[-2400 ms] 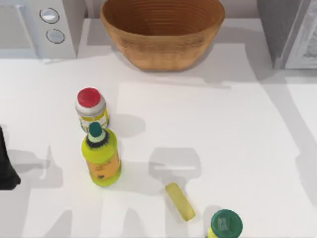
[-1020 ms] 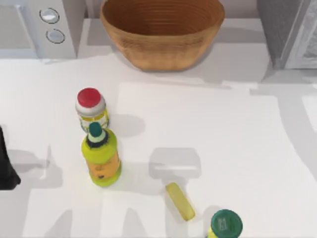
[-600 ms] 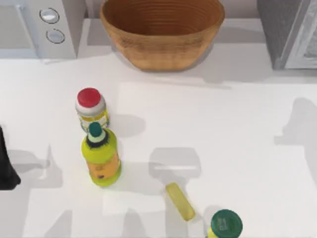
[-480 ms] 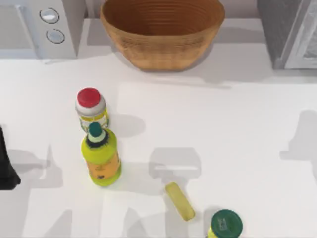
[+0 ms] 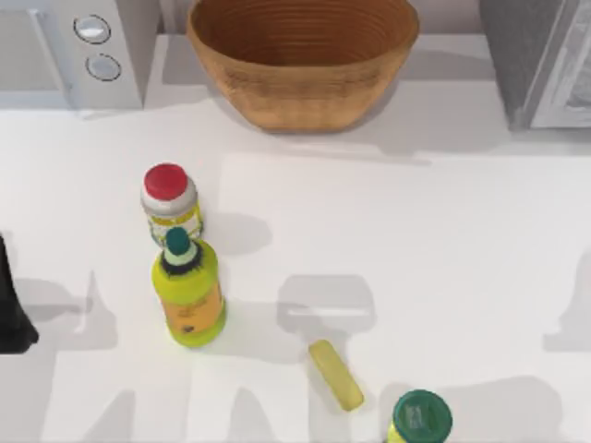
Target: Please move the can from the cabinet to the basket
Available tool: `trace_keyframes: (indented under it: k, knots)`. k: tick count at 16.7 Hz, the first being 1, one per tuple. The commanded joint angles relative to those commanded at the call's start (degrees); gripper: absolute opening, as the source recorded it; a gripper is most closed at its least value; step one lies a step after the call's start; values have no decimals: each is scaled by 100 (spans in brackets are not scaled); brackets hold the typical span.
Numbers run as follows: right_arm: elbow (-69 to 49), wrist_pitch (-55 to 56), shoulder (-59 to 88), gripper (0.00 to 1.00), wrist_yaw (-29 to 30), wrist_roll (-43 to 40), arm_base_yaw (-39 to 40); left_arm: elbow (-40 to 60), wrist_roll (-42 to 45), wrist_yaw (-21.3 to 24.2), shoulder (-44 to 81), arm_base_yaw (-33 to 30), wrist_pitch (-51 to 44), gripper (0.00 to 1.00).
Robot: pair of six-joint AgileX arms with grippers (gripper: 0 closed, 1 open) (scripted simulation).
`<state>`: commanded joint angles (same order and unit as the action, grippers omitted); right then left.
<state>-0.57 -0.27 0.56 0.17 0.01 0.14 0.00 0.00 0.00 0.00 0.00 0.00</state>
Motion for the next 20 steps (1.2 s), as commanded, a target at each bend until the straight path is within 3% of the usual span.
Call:
trace_keyframes:
  k: [6,10,14,20]
  knots:
    - [92,12,-12,0,-13,9,3,0,0,0,0,0,0,100]
    - [-493,206,578,0,175,20,230,0,0,0,0,0,0,100]
    - [-1881,579,2125,0,652,36,717,0,0,0,0,0,0,100]
    - [-4776,1247,5720,0,1706,60,1678,0,0,0,0,0,0,100]
